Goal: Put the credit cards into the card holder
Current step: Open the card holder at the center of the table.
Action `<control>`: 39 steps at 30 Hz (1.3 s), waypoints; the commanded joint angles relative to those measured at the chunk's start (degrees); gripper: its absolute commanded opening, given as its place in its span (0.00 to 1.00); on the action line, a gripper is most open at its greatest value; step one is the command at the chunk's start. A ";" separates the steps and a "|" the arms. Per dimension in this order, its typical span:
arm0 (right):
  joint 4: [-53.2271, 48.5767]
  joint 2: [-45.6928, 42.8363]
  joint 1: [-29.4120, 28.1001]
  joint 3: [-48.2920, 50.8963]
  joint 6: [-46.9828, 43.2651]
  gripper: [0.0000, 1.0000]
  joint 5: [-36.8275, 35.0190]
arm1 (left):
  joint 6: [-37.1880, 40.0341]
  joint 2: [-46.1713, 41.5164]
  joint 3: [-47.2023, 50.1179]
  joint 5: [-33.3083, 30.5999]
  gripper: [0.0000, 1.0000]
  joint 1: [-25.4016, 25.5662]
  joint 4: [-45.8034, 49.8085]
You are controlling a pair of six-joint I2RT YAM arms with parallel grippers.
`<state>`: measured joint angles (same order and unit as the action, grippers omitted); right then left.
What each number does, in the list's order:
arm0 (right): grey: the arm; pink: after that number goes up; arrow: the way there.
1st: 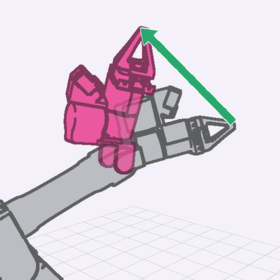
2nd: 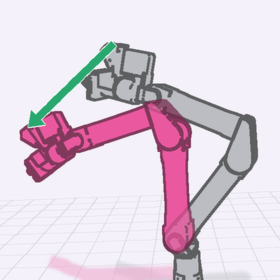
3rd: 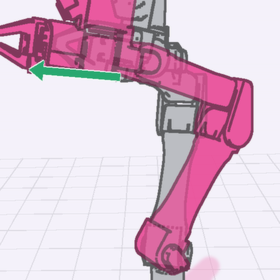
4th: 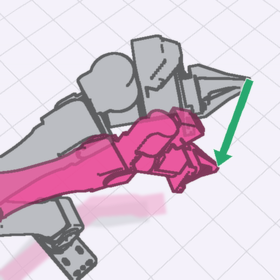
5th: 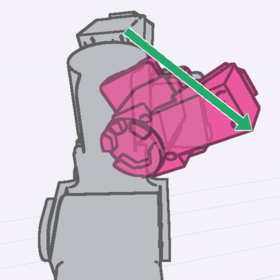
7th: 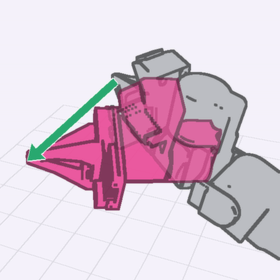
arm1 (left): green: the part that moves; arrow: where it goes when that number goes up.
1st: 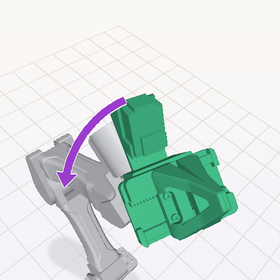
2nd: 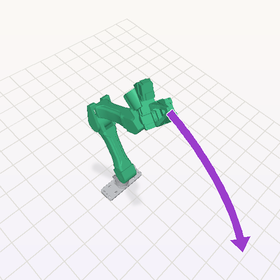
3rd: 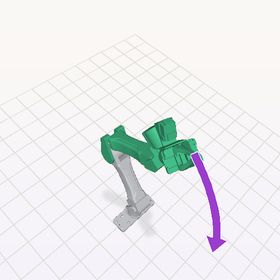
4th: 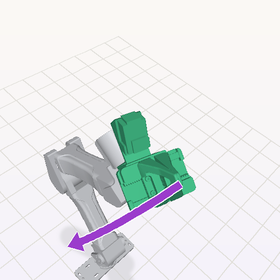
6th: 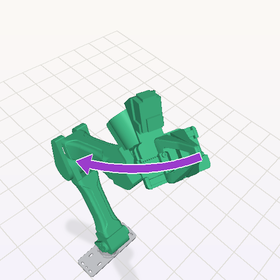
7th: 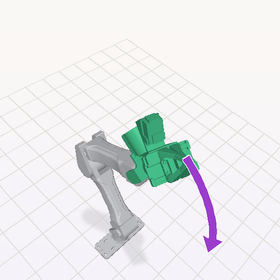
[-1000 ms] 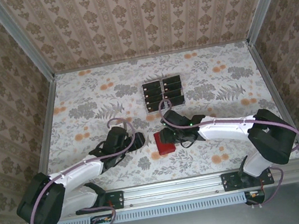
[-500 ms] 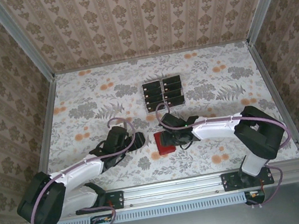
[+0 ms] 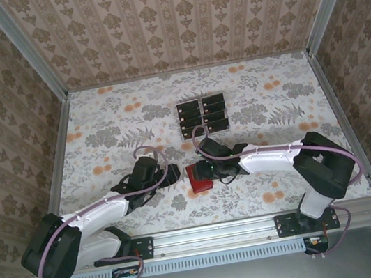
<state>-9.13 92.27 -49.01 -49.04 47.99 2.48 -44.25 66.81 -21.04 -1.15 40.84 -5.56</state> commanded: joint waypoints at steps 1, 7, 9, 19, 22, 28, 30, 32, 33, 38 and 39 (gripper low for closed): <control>1.87 -3.00 0.18 -0.06 0.64 0.57 2.38 | 1.18 0.21 -1.55 -0.34 0.84 0.07 -0.39; 3.59 -3.38 -0.14 -1.10 1.46 0.56 5.08 | 1.82 -1.41 -1.73 -0.61 0.84 -0.88 0.88; 4.15 -2.51 -0.45 -1.91 1.59 0.55 5.90 | 1.96 -2.60 -1.73 -0.87 0.84 -1.85 1.94; 5.35 1.95 -3.83 -6.15 2.52 0.62 6.75 | 3.44 -10.82 -1.81 2.14 0.84 -11.84 9.15; 5.53 4.36 -5.03 -7.97 2.88 0.67 6.84 | 4.04 -12.05 -1.80 3.68 0.84 -14.32 10.34; 5.92 10.26 -7.12 -11.74 3.73 0.73 6.75 | 4.43 -12.97 -1.97 6.05 0.84 -17.92 10.84; 5.87 12.63 -7.63 -13.01 4.00 0.74 6.75 | 4.59 -12.80 -2.15 6.57 0.84 -18.26 10.83; 5.96 14.80 -8.06 -14.03 4.53 0.76 6.75 | 4.65 -12.67 -2.43 7.08 0.84 -18.47 10.90; 6.05 15.87 -8.11 -14.40 4.93 0.76 6.75 | 4.61 -12.58 -2.54 7.36 0.84 -18.53 10.99; 7.93 18.87 -8.11 -14.25 6.93 0.78 7.83 | 4.70 -12.42 -2.95 8.47 0.84 -18.76 11.53; 8.19 18.83 -8.22 -14.12 7.11 0.78 8.06 | 4.79 -12.56 -2.96 8.61 0.84 -18.73 11.67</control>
<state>-0.93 108.51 -56.90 -62.98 53.04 9.28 -40.82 54.59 -22.13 5.91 22.72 4.73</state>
